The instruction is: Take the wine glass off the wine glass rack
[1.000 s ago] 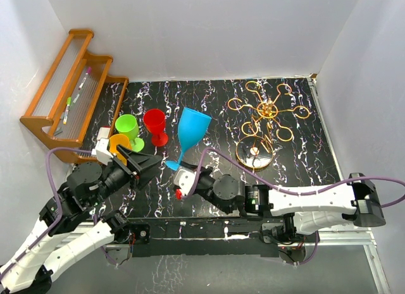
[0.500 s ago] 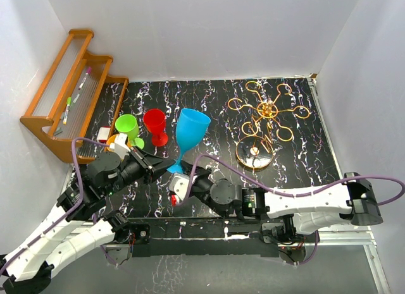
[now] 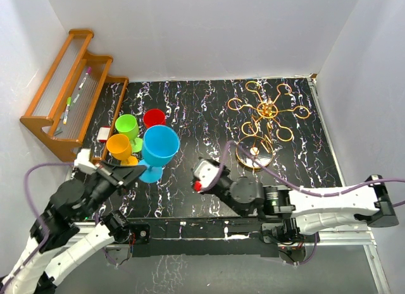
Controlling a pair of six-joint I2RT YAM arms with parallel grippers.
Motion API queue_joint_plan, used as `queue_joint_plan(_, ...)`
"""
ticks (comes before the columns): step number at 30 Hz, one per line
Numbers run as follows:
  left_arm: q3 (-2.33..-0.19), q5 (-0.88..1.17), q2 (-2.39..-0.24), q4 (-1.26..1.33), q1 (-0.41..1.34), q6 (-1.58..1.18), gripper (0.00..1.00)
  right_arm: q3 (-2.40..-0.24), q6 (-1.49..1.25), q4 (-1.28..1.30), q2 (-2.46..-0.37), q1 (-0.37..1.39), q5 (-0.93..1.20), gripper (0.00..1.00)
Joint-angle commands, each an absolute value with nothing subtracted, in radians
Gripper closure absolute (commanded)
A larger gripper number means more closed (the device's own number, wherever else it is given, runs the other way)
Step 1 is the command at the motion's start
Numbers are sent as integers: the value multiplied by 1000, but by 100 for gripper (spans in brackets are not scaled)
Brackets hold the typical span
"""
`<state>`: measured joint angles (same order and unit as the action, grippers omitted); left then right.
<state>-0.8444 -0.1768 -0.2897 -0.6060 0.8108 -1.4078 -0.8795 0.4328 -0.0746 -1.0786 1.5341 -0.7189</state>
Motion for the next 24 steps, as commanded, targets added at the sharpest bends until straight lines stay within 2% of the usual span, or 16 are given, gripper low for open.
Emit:
queue_joint_plan(1,-803,-336,-136,-734,813,-1410,100,-901,250,21,-977,1532,-787,56)
queue_joint_plan(7,-840,-390,-70,-828,813,-1350,100,-1002,139,68,-1009,1532,-760,57)
queue_joint_plan(14,-903,-373,-141,-831,813,-1248,100,-1048,138,61,-1049,1532,-764,57)
queue_joint_plan(24,-843,-319,-142,-782,812,-1238,100,-1083,155,129,-1005,1531,-830,57)
